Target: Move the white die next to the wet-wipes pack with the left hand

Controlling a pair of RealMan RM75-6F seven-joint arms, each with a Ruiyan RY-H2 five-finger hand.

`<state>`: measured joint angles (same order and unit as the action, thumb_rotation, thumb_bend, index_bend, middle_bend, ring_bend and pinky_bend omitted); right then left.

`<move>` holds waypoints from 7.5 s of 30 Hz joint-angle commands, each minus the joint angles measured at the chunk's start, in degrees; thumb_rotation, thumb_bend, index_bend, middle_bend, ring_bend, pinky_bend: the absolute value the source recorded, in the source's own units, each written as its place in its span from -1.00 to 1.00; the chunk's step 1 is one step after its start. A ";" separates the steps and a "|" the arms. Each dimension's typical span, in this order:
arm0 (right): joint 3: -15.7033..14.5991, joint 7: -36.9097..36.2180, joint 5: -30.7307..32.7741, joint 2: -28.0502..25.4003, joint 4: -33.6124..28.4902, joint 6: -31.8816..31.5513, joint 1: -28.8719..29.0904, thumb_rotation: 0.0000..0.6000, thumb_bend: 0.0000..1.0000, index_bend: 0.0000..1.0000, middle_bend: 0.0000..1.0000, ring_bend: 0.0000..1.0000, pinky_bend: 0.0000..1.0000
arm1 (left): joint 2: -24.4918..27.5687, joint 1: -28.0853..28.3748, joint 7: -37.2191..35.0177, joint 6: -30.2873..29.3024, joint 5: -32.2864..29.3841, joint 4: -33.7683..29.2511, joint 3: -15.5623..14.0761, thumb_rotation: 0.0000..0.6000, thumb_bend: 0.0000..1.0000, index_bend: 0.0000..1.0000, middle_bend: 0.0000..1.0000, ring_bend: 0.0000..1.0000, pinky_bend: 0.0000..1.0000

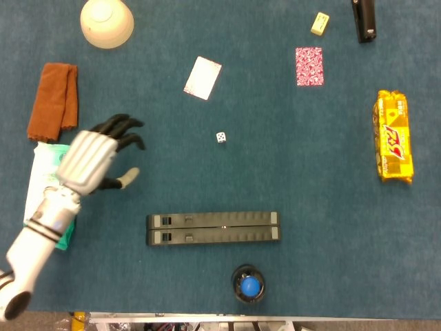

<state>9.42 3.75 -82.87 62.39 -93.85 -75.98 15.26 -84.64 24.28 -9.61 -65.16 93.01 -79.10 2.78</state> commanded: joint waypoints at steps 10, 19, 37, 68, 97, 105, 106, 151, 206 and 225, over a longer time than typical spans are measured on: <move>-0.37 0.76 1.19 -1.14 -1.03 -0.71 -0.61 1.00 -1.00 -0.12 -0.19 -0.29 -0.16 | -10.34 7.77 -3.38 5.98 -3.17 10.65 2.96 1.00 -0.41 -0.22 -0.85 -0.94 -0.59; -0.83 -0.29 1.52 -1.11 -0.22 -0.43 -0.68 1.00 -1.00 -0.12 -0.19 -0.29 -0.16 | -13.96 11.90 -3.43 10.58 -5.85 15.15 3.73 1.00 -0.41 -0.22 -0.86 -0.94 -0.59; -1.41 -2.08 2.22 -1.33 0.99 -0.02 -0.97 1.00 -1.00 -0.12 -0.19 -0.29 -0.16 | -18.55 16.98 -2.23 14.17 -9.08 18.72 4.80 1.00 -0.41 -0.21 -0.86 -0.94 -0.59; -1.88 -3.98 2.54 -1.92 1.88 -0.46 -1.87 1.00 -1.00 -0.12 -0.19 -0.29 -0.16 | -24.15 21.78 3.42 18.43 -15.48 21.84 6.89 1.00 -0.41 -0.19 -0.88 -0.94 -0.59; -2.13 -4.87 2.71 -1.96 2.54 -0.51 -2.40 1.00 -1.00 -0.12 -0.19 -0.29 -0.16 | -26.82 22.81 11.22 20.03 -22.31 24.16 8.99 1.00 -0.41 0.02 -0.86 -0.91 -0.57; -2.15 -4.97 2.79 -1.70 2.85 -0.22 -2.30 1.00 -1.00 -0.12 -0.19 -0.29 -0.16 | -26.59 22.56 12.34 20.10 -23.36 23.74 9.04 1.00 -0.41 0.09 -0.85 -0.90 -0.57; -2.14 -5.00 2.83 -1.65 2.92 -0.21 -2.31 1.00 -1.00 -0.12 -0.19 -0.29 -0.16 | -26.61 22.54 12.38 20.04 -23.39 23.75 9.02 1.00 -0.41 0.10 -0.84 -0.90 -0.57; -2.38 -7.34 2.69 0.07 4.69 -0.23 -2.68 1.00 -1.00 -0.12 -0.19 -0.29 -0.16 | -9.55 13.92 21.36 -0.17 -14.92 3.97 5.10 1.00 -0.41 0.23 -0.78 -0.89 -0.57; -2.69 -8.17 3.91 3.16 7.83 3.23 -1.38 1.00 -1.00 -0.12 -0.19 -0.29 -0.16 | 0.85 -0.03 12.62 -12.28 -9.42 -10.85 2.26 0.98 -0.59 -0.11 -0.71 -0.81 -0.52; -3.21 -8.31 2.82 2.57 5.85 0.94 -2.71 1.00 -1.00 -0.12 -0.19 -0.29 -0.16 | 0.52 -0.38 14.99 -10.23 -9.58 -5.19 1.65 1.00 -0.59 -0.09 -0.64 -0.80 -0.52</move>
<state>6.23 -4.72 -80.07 65.04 -87.79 -74.96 12.63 -84.20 24.01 5.23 -75.38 83.31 -84.59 4.56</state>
